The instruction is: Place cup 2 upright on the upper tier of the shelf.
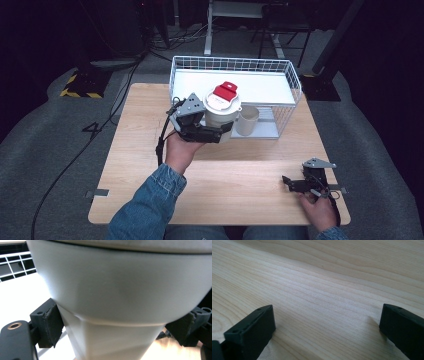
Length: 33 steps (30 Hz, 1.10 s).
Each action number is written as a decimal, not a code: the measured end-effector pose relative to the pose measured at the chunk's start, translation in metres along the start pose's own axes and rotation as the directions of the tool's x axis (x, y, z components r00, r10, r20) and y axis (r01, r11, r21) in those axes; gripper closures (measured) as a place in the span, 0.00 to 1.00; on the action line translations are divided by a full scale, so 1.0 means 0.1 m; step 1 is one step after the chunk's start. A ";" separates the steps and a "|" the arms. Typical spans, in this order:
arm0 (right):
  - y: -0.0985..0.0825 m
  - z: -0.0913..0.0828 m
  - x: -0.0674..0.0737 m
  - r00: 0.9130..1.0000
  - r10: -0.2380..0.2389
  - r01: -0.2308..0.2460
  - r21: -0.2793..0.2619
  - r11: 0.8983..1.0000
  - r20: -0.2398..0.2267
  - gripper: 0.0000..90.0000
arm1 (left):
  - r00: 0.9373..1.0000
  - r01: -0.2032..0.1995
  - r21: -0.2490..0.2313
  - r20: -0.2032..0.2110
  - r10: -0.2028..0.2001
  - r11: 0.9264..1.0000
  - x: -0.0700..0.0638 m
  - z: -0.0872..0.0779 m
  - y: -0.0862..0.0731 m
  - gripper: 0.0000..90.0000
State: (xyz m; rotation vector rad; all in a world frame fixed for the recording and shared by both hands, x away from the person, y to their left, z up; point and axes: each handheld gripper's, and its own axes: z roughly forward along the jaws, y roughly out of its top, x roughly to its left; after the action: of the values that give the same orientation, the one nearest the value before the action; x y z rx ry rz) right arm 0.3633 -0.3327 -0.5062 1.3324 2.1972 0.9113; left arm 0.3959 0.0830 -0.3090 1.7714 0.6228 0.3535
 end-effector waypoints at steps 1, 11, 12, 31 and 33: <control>0.00 0.00 0.00 1.000 0.000 0.000 0.000 1.000 0.000 0.01 | 1.000 0.000 -0.001 -0.003 0.000 1.000 0.01 0.00 0.01 0.15; 0.00 0.00 0.00 1.000 0.001 -0.001 0.000 1.000 0.001 0.01 | 1.000 -0.006 -0.010 -0.026 0.006 1.000 0.13 0.02 0.20 0.15; 0.00 0.00 0.00 1.000 0.001 -0.001 0.000 1.000 0.001 0.01 | 1.000 -0.007 -0.010 -0.024 0.007 1.000 0.14 0.03 0.24 0.15; 0.00 0.00 0.00 1.000 0.002 -0.002 0.000 1.000 0.001 0.01 | 0.998 -0.004 -0.029 -0.063 0.002 1.000 0.33 0.26 0.53 0.15; 0.00 0.00 0.00 1.000 0.001 -0.001 0.000 1.000 0.001 0.01 | 0.998 0.002 -0.036 -0.065 -0.004 0.999 0.34 0.29 0.55 0.15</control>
State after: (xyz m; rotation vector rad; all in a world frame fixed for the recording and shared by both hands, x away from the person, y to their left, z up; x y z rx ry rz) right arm 0.3633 -0.3325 -0.5063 1.3344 2.1957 0.9110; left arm 0.4521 0.0692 -0.2677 1.7305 0.6614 0.4188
